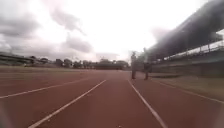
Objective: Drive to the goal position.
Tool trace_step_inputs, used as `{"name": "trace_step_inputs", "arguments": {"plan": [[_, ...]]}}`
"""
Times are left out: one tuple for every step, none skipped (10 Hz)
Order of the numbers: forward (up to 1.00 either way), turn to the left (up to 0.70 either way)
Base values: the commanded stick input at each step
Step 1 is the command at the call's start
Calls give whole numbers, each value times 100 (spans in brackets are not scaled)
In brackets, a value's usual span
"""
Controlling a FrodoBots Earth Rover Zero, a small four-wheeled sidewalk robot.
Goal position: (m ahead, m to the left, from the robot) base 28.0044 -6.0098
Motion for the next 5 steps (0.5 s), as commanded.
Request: {"name": "trace_step_inputs", "arguments": {"plan": [[85,0],[85,0],[85,0],[85,0],[85,0]]}}
